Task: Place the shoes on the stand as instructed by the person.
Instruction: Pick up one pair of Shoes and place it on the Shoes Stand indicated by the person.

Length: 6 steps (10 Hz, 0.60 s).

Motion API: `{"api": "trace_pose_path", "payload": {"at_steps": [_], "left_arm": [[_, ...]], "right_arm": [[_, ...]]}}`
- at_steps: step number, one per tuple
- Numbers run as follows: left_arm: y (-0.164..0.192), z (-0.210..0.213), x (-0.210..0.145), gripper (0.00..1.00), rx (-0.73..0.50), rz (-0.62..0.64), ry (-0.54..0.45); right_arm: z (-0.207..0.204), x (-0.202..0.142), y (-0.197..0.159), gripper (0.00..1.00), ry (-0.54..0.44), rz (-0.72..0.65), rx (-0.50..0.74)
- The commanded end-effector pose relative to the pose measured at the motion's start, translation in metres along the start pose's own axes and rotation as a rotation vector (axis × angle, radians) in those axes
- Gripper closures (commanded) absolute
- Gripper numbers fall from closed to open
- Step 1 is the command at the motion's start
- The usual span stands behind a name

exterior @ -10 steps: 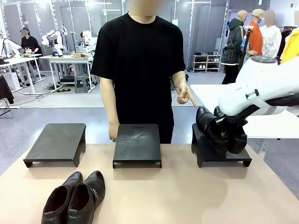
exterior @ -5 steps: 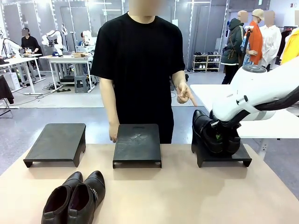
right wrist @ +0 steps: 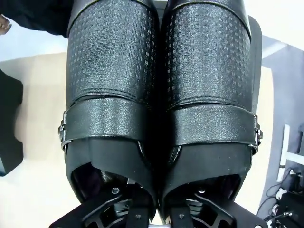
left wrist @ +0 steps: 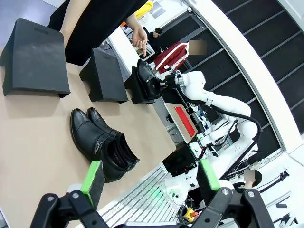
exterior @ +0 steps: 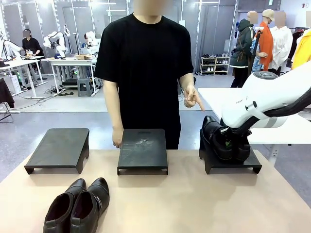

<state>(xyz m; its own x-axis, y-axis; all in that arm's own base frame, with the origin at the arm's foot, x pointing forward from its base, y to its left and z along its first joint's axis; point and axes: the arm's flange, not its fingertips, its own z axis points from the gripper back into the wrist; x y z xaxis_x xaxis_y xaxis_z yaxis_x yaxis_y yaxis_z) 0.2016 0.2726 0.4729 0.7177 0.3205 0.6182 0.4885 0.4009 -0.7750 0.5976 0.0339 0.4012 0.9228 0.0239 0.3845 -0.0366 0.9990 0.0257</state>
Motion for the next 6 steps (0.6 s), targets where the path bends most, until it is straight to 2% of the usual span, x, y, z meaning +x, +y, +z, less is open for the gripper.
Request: {"api": "trace_pose_path", "payload": {"at_steps": [1,2,3,6], "left_arm": [[-0.0007,0.003,0.0003,0.0,-0.014,-0.016,0.0],[-0.0007,0.003,0.0003,0.0,-0.014,-0.016,0.0],[-0.0007,0.003,0.0003,0.0,-0.014,-0.016,0.0],[-0.0007,0.003,0.0003,0.0,-0.014,-0.016,0.0]], "right_arm": [[-0.0007,0.0099,-0.0016,0.92,-0.048,-0.051,0.006],[-0.0031,0.0102,-0.003,0.92,-0.049,-0.059,0.004],[-0.0039,0.0104,-0.004,0.82,-0.049,-0.062,0.001],[-0.0018,0.0106,-0.005,0.28,-0.05,-0.07,0.004]]}}
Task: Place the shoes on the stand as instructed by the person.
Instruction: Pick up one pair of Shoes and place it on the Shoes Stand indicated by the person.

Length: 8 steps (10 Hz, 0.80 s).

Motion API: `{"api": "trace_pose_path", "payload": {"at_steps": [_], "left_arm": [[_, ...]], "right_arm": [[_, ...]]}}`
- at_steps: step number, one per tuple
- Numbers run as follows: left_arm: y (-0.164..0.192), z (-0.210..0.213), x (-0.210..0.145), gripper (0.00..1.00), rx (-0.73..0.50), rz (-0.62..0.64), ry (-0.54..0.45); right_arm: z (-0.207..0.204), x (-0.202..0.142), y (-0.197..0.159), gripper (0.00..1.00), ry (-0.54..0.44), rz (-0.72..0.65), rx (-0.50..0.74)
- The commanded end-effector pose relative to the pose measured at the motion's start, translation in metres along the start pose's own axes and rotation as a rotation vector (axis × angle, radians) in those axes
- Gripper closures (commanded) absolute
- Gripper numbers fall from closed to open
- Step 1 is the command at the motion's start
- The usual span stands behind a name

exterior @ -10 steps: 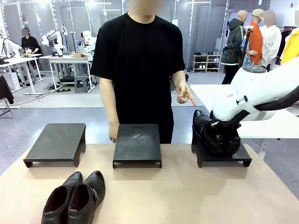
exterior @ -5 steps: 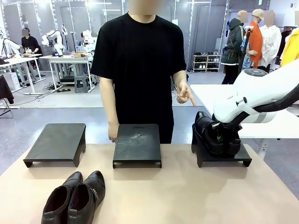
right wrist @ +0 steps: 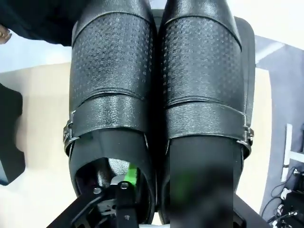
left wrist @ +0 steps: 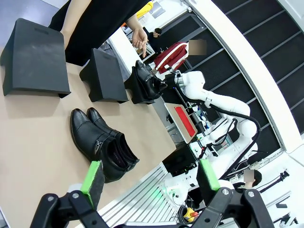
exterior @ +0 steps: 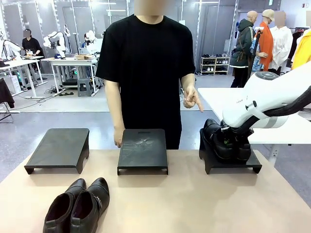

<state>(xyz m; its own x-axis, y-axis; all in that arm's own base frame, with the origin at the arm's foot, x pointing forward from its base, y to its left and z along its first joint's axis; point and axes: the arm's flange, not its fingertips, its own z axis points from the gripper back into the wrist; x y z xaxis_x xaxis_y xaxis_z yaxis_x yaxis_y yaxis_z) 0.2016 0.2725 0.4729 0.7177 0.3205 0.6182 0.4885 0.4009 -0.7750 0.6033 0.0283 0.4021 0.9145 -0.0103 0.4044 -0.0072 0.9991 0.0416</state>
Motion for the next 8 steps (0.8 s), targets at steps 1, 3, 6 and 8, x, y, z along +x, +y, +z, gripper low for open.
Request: {"api": "trace_pose_path", "payload": {"at_steps": [1,3,6,8], "left_arm": [[-0.0007,0.003,0.0003,0.0,-0.014,-0.016,0.0],[-0.0007,0.003,0.0003,0.0,-0.014,-0.016,0.0],[-0.0007,0.003,0.0003,0.0,-0.014,-0.016,0.0],[-0.0007,0.003,0.0003,0.0,-0.014,-0.016,0.0]], "right_arm": [[0.0001,0.0049,0.0016,0.08,-0.028,-0.035,0.003],[0.0,0.0053,0.0019,0.0,-0.027,-0.036,0.003],[0.004,0.0069,0.0001,0.0,-0.037,-0.052,0.008],[0.0024,0.0026,0.0,0.0,-0.012,-0.008,0.002]]}}
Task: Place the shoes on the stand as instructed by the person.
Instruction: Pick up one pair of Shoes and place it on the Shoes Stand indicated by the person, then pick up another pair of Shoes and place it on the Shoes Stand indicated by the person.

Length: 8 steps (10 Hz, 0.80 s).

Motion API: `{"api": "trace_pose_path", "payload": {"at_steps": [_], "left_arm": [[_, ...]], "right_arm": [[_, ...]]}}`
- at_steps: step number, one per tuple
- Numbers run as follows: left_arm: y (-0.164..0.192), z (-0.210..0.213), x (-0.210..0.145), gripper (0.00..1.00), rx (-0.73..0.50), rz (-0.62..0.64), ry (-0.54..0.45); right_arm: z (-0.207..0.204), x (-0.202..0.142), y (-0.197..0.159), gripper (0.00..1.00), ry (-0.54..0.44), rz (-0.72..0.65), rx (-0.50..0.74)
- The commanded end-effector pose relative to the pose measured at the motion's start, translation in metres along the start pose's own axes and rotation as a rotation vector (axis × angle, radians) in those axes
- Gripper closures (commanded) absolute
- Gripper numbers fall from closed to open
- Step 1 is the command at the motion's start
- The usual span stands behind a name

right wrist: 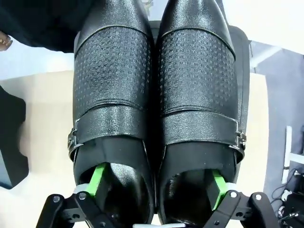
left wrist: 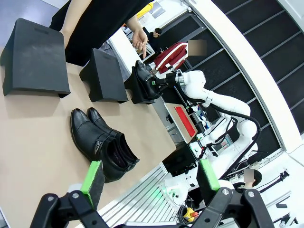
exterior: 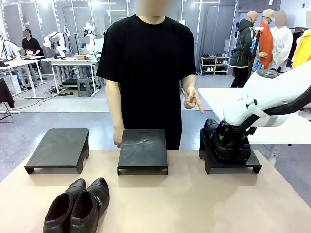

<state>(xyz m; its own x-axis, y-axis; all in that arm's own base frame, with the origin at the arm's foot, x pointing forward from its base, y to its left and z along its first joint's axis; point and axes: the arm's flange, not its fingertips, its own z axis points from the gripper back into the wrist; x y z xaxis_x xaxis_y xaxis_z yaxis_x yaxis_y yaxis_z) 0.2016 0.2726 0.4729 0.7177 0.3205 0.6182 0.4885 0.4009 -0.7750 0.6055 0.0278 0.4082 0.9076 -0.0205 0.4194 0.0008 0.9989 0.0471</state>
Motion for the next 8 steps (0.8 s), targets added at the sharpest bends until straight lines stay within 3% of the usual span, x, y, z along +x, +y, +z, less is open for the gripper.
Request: {"api": "trace_pose_path", "payload": {"at_steps": [1,8], "left_arm": [[-0.0007,0.003,0.0003,0.0,-0.014,-0.016,0.0],[-0.0007,0.003,0.0003,0.0,-0.014,-0.016,0.0]], "right_arm": [[-0.0024,-0.0021,0.0002,0.0,0.005,0.001,0.0],[-0.0024,-0.0021,0.0002,0.0,0.005,0.001,0.0]]}}
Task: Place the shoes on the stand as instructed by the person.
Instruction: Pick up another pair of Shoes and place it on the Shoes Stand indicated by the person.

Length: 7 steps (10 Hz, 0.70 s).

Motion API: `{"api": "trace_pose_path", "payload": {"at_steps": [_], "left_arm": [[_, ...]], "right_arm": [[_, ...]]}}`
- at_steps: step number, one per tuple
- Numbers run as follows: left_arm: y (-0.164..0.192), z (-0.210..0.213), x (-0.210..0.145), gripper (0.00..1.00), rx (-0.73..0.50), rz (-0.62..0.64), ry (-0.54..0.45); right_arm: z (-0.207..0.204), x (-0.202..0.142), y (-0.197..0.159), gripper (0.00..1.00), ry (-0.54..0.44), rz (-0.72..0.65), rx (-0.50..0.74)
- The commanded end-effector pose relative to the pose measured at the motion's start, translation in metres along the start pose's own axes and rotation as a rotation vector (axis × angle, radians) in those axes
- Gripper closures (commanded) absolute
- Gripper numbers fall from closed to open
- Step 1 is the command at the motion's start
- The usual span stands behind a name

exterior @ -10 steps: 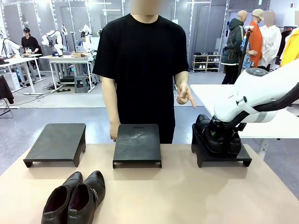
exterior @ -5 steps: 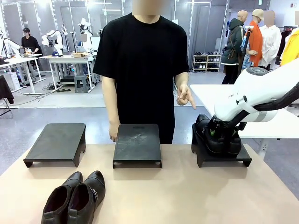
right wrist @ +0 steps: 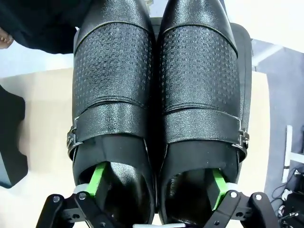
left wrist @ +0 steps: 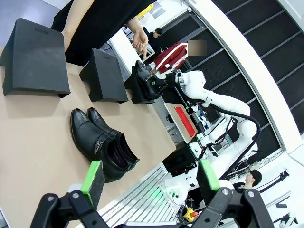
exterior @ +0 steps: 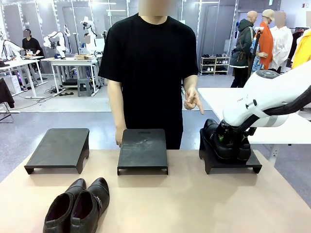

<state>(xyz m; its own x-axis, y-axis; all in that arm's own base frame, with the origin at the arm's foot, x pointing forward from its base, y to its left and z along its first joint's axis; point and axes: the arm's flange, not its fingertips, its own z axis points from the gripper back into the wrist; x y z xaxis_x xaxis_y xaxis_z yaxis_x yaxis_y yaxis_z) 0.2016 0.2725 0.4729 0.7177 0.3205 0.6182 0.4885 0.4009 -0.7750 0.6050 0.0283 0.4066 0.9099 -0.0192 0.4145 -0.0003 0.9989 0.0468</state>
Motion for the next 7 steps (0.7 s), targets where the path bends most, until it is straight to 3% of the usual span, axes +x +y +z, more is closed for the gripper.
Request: {"api": "trace_pose_path", "payload": {"at_steps": [1,3,7], "left_arm": [[-0.001,0.003,0.0,0.0,-0.014,-0.016,0.0],[-0.001,0.003,0.0,0.0,-0.014,-0.016,0.0],[-0.001,0.003,0.0,0.0,-0.014,-0.016,0.0]], "right_arm": [[-0.001,-0.001,0.0,0.0,0.0,0.0,0.0],[0.0,0.0,0.0,0.0,0.0,0.0,0.0],[0.116,-0.054,-0.013,0.0,0.024,0.016,0.248]]}}
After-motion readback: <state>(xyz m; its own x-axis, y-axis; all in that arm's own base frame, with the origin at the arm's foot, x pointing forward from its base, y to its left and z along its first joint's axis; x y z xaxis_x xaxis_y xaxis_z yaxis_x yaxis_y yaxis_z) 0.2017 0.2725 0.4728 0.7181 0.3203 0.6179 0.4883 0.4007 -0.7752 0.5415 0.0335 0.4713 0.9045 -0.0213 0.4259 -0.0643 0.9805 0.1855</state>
